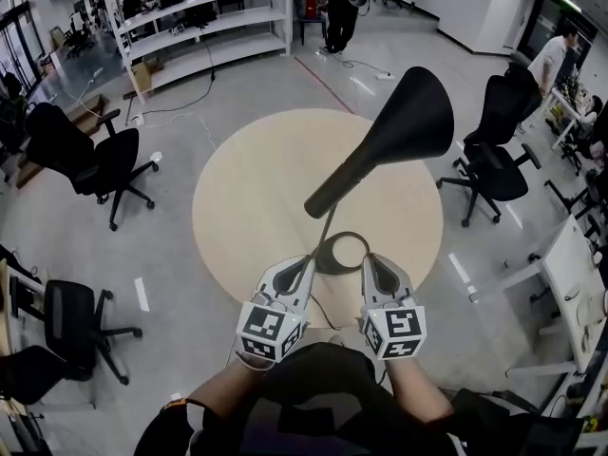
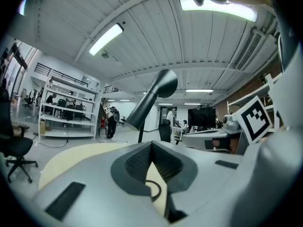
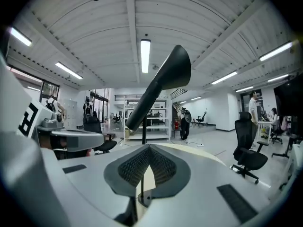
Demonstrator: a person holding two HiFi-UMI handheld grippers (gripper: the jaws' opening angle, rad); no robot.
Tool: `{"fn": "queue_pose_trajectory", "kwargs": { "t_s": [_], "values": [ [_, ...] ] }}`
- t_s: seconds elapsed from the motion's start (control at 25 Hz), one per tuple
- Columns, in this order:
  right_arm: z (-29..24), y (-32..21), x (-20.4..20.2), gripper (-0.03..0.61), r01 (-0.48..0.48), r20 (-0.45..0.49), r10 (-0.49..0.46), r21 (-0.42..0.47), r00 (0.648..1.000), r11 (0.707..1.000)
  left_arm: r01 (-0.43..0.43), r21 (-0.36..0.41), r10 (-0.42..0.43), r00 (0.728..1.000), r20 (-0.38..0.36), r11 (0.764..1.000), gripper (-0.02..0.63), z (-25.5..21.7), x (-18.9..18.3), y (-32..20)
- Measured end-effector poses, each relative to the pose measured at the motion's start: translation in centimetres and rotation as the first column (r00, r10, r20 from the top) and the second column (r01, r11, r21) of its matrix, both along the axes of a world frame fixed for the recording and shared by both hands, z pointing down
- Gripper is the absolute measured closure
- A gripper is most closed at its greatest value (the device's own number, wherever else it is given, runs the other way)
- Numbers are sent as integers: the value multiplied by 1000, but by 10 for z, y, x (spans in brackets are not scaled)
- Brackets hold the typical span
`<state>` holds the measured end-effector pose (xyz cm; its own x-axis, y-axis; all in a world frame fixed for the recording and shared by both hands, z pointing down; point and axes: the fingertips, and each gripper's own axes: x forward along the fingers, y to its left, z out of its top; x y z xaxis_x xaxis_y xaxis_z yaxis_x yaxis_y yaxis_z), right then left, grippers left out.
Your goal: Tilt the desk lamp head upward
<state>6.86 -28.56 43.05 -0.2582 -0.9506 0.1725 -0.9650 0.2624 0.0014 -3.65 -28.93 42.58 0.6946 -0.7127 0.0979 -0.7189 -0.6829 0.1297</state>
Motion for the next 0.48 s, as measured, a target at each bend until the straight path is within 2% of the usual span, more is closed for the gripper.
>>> {"fn": "queue_pose_trajectory", "kwargs": {
  "t_s": [0.2, 0.48],
  "values": [
    [37, 29, -31, 561, -6, 7, 7, -72, 1000, 997, -18, -52, 19, 999, 31, 998, 566, 39, -13, 26],
    [59, 74, -61, 563, -39, -16, 37, -147, 999, 988, -69, -132, 70, 998, 3, 989, 566, 64, -29, 67]
  ]
}}
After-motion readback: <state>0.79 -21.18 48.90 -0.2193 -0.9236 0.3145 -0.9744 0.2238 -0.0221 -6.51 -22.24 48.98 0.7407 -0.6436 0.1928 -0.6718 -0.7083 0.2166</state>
